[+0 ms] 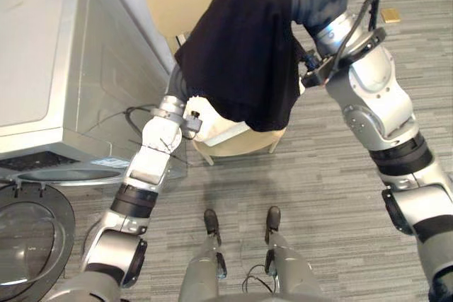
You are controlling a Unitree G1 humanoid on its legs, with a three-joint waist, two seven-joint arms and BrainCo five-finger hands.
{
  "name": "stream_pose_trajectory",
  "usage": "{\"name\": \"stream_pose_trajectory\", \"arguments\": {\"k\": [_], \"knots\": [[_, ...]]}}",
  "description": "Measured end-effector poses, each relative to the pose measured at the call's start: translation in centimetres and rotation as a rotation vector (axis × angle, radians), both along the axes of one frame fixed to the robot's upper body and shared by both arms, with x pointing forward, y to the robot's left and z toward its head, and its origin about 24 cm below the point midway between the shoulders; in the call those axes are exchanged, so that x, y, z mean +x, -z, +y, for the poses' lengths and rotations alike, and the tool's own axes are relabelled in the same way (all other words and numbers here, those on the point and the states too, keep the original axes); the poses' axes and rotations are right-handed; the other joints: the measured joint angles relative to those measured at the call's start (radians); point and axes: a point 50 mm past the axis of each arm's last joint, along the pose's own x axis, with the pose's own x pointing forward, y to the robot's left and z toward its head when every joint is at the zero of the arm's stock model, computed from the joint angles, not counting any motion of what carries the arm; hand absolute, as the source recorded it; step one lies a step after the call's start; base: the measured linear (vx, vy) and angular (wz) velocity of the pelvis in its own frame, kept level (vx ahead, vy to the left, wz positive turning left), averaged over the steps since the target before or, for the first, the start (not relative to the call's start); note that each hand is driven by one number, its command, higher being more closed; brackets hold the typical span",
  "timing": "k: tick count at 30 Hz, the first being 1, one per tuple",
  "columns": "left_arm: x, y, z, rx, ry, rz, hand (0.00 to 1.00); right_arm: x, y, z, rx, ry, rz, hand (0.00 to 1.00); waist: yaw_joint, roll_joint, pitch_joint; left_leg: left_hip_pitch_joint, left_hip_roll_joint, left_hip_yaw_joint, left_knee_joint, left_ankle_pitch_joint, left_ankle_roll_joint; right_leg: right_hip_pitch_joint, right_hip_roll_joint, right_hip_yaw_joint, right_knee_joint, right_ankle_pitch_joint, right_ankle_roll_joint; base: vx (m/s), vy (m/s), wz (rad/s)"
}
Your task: Pick up the laundry basket with both hands and put the clothes into the washing machine.
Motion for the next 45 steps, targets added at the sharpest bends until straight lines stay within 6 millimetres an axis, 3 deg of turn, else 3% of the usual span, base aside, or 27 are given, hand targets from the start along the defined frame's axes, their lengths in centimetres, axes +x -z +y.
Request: {"name": "stream_pose_trajectory", "arguments": {"k": [5,18,19,27,42,43,45], "knots": [[0.2,-1.0,-0.4,-0.042,0.035,-0.018,0.00,-0.1,0.0,0.2,0.010,-0.011,-0.001,1.00,-0.016,0.004,0.023,0.000,0.000,-0.010,-0.001,-0.001,0.000,-0.002,0.000,-0.004,0.008,-0.008,0.001,-0.03,0.003,0.03],[-0.2,-3.0,-4.0,-0.096,0.242,-0.058,0.00,0.5,0.8,0.6,0.051,-0.008,0.047,1.00,-0.010,0.014,0.035,-0.034,-0.003,0.020,0.000,0.004,0.005,-0.057,-0.005,0.017,0.023,0.002,-0.003,-0.01,-0.006,-0.06],[-0.2,-3.2,-4.1,-0.096,0.243,-0.064,1.00,0.6,0.9,0.8,0.045,-0.007,0.053,1.00,-0.011,0.017,0.040,-0.033,-0.003,0.020,0.000,0.004,0.005,-0.057,-0.005,0.019,0.023,0.002,-0.003,0.03,-0.010,-0.04],[0.1,-2.7,-4.2,-0.091,0.238,-0.041,1.00,1.1,2.1,2.3,0.017,-0.042,0.107,1.00,-0.010,0.029,0.073,-0.031,0.003,0.031,0.000,0.003,0.005,-0.064,0.000,0.032,0.028,0.003,-0.003,0.01,-0.013,-0.04],[0.3,-1.5,-5.7,-0.144,0.227,-0.001,1.00,1.3,2.1,2.4,0.047,-0.020,0.122,1.00,0.005,0.029,0.073,-0.054,0.005,0.030,0.000,0.003,0.005,-0.069,0.003,0.028,0.000,0.020,-0.010,0.00,0.000,0.00],[0.3,-1.4,-5.8,-0.156,0.225,0.001,1.00,1.3,2.1,2.4,0.050,-0.018,0.122,0.00,0.005,0.029,0.073,-0.054,0.005,0.029,0.000,0.003,0.005,-0.069,0.003,0.028,0.000,0.020,-0.010,0.00,0.000,0.00],[0.3,-1.3,-5.8,-0.178,0.214,0.001,1.00,1.4,2.0,2.3,0.067,-0.015,0.125,0.00,0.004,0.029,0.073,-0.053,0.004,0.029,0.000,0.003,0.005,-0.069,0.004,0.028,0.000,0.020,-0.010,0.00,0.000,0.00]]}}
